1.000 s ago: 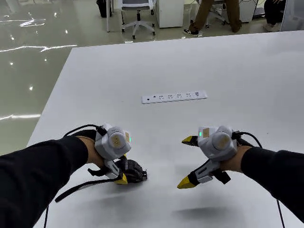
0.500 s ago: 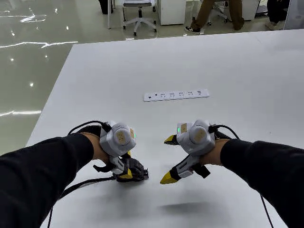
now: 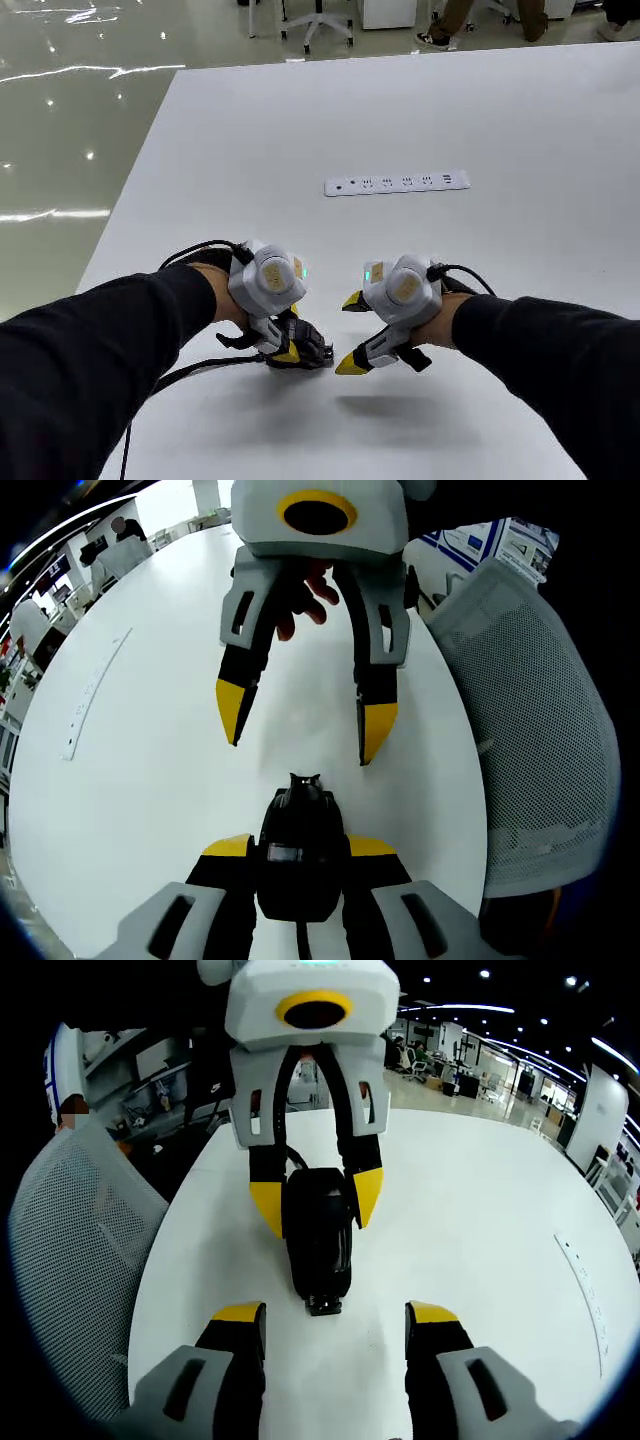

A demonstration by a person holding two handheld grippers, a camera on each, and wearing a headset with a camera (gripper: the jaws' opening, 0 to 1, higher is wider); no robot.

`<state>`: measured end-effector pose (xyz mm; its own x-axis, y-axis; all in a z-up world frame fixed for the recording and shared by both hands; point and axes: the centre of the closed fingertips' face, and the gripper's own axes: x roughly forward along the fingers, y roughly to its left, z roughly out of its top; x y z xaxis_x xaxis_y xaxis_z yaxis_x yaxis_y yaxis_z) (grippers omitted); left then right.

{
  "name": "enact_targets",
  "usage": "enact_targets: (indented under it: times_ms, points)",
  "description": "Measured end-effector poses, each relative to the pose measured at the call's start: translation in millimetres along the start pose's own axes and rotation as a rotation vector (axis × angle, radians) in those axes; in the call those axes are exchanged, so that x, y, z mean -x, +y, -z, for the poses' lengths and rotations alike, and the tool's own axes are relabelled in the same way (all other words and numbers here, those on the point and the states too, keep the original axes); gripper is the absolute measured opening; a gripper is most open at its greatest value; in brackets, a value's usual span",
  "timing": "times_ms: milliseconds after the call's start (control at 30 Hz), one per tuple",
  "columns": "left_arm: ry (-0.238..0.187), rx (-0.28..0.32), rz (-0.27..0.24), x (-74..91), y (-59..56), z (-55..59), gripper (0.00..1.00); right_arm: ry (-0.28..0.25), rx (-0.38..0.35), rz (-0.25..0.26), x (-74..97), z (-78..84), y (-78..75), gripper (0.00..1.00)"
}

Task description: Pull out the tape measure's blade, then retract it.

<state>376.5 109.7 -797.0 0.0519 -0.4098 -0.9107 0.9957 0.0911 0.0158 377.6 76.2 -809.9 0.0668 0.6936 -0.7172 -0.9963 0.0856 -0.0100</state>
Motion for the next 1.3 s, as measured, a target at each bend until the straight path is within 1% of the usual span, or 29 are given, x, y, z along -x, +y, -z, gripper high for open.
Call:
enact_targets:
  times_ms: [67, 100, 133, 167, 233, 267, 300, 333, 367, 400, 467, 500, 567, 633, 667, 700, 767, 833, 933, 967, 1000, 1067, 1133, 1300]
  points:
    - [0.002, -0.006, -0.003, 0.0, -0.4, -0.1, 0.29, -0.009, -0.015, -0.01, -2.9, 0.5, 1.6, 0.43]
    - [0.001, 0.002, -0.003, 0.1, 0.2, -0.1, 0.29, -0.016, -0.014, -0.008, -6.0, 0.9, 2.2, 0.41]
    - [-0.001, 0.004, -0.003, -0.2, 0.6, 0.0, 0.29, -0.001, 0.012, -0.013, -8.4, 3.7, 3.6, 0.39]
    - [-0.005, 0.005, 0.0, 0.0, 0.9, 0.2, 0.29, 0.02, 0.022, -0.024, -11.5, 8.2, 5.8, 0.39]
    - [-0.01, 0.014, 0.005, -0.3, 0.9, 0.4, 0.29, 0.022, 0.014, -0.033, -14.4, 8.3, 6.2, 0.37]
    - [-0.012, 0.015, 0.007, -0.4, 0.9, 0.1, 0.29, 0.027, 0.027, -0.033, -15.6, 8.7, 5.9, 0.34]
    - [-0.014, 0.018, 0.009, -0.5, 1.0, 0.1, 0.29, 0.03, 0.039, -0.02, -16.5, 8.6, 2.8, 0.3]
    - [-0.016, 0.021, 0.01, -0.7, 1.3, 0.3, 0.29, 0.021, 0.037, -0.01, -16.9, 6.5, 0.4, 0.24]
    - [-0.019, 0.023, 0.011, -0.7, 1.3, 0.3, 0.29, 0.015, 0.035, -0.012, -17.3, 4.5, 0.4, 0.2]
    - [-0.023, 0.03, 0.011, -0.7, 1.7, 0.4, 0.29, 0.011, 0.025, -0.025, -18.4, 3.7, 2.6, 0.2]
    - [-0.031, 0.039, 0.014, -0.9, 1.2, 0.8, 0.3, 0.009, 0.025, -0.025, -20.7, 3.7, 1.8, 0.21]
    - [-0.034, 0.043, 0.015, -1.1, 0.9, 0.9, 0.3, 0.014, 0.027, -0.032, -23.1, 5.5, 2.8, 0.21]
    - [-0.037, 0.046, 0.013, -1.3, 1.3, 1.1, 0.3, 0.027, 0.044, -0.041, -25.2, 7.9, 4.5, 0.16]
    - [-0.04, 0.049, 0.01, -1.4, 1.2, 1.0, 0.3, 0.032, 0.05, -0.062, -27.8, 8.3, 9.3, 0.12]
    - [-0.042, 0.051, 0.009, -1.4, 1.0, 0.9, 0.3, 0.047, 0.084, -0.053, -29.3, 9.8, 8.1, 0.12]
    - [-0.044, 0.052, 0.008, -1.5, 1.0, 0.9, 0.3, 0.048, 0.08, -0.053, -30.0, 10.0, 9.3, 0.12]
    - [-0.046, 0.063, 0.005, -1.2, 1.4, 1.2, 0.3, 0.046, 0.13, -0.044, -29.7, 9.1, 6.8, 0.11]
    - [-0.05, 0.062, 0.007, -1.0, 1.4, 1.6, 0.3, 0.045, 0.072, -0.062, -27.1, 8.5, 7.5, 0.1]
    - [-0.048, 0.065, 0.01, -1.2, 1.8, 1.7, 0.3, 0.052, 0.116, -0.063, -26.9, 8.5, 7.5, 0.09]
    - [-0.045, 0.066, 0.009, -1.2, 1.9, 1.8, 0.3, 0.053, 0.114, -0.061, -27.0, 8.4, 7.0, 0.09]
    - [-0.044, 0.066, 0.009, -1.2, 2.3, 2.0, 0.3, 0.055, 0.067, -0.065, -25.7, 8.8, 6.3, 0.09]
    - [-0.056, 0.075, 0.005, -0.9, 2.9, 1.6, 0.3, 0.056, 0.08, -0.064, -24.5, 9.2, 5.7, 0.09]
    - [-0.069, 0.079, 0.005, 0.1, 3.1, 2.3, 0.3, 0.062, 0.077, -0.065, -23.4, 10.8, 5.7, 0.08]
    - [-0.071, 0.084, 0.0, -0.5, 3.3, 1.5, 0.3, 0.076, 0.063, -0.071, -15.4, 20.6, 3.3, 0.09]
